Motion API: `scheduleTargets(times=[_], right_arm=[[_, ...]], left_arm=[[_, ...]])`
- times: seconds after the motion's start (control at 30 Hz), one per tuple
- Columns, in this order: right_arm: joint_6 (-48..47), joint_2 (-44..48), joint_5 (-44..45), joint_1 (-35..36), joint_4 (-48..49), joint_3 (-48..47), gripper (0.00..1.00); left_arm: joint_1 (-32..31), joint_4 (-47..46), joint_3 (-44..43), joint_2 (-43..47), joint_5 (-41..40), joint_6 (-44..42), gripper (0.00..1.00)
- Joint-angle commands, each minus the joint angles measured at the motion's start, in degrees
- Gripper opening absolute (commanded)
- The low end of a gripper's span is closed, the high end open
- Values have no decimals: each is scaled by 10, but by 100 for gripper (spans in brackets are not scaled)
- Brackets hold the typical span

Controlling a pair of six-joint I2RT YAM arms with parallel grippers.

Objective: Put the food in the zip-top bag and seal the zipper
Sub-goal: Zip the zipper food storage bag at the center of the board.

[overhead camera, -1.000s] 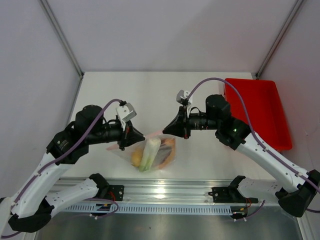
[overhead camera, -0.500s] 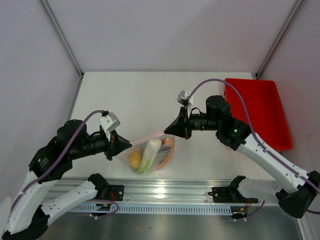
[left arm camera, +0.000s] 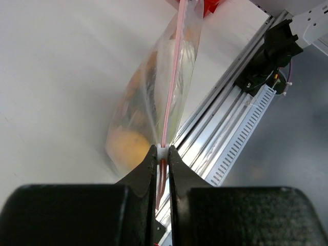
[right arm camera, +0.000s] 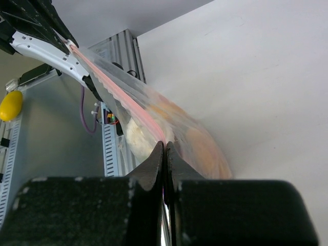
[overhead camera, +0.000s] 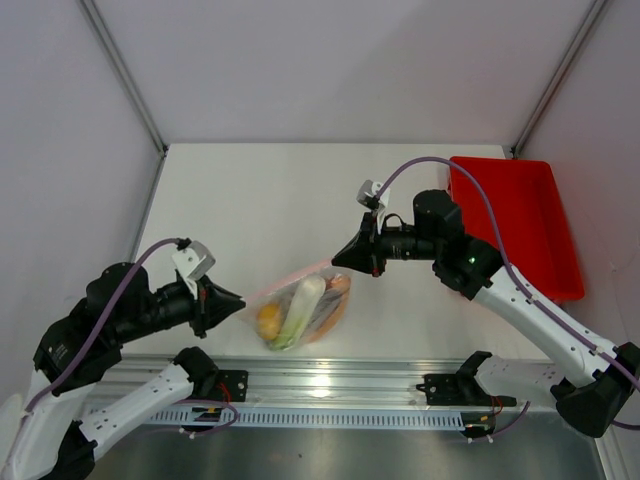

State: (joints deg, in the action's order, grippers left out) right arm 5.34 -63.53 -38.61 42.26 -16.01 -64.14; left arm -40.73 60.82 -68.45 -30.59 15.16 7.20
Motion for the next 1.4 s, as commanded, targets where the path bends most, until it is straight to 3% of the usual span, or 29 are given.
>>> scheduleTargets(times=[0.0, 0.53, 0.63, 0.67, 0.77, 0.87, 0.9, 0.93, 1.2, 1.37], right_arm=[[-5, 9, 22, -10, 8, -1, 0], [-5, 7, 18, -14, 6, -4, 0], [-4, 6, 12, -14, 11, -3, 0], [-4, 5, 1, -14, 12, -2, 0], [-9, 2, -15, -14, 13, -3, 0], [-18, 3, -33, -13, 8, -4, 0], [-21, 4, -42, -13, 5, -4, 0], [-24, 8, -45, -12, 4, -4, 0], [-52, 33, -61, 32, -31, -7, 0], [-51, 42, -34, 52, -42, -1, 0]], left_arm=[[5, 38, -2, 13, -17, 18, 10], [5, 79, -14, 39, -41, 28, 11], [5, 76, -19, 36, -41, 26, 25], [5, 72, -20, 35, -36, 25, 42], [5, 61, -24, 31, -39, 22, 64], [5, 55, -34, 22, -53, 19, 77], [5, 53, -40, 20, -57, 19, 93], [5, 49, -43, 19, -64, 19, 99], [5, 44, -65, 39, -179, 41, 100], [4, 42, -80, 55, -206, 48, 99]])
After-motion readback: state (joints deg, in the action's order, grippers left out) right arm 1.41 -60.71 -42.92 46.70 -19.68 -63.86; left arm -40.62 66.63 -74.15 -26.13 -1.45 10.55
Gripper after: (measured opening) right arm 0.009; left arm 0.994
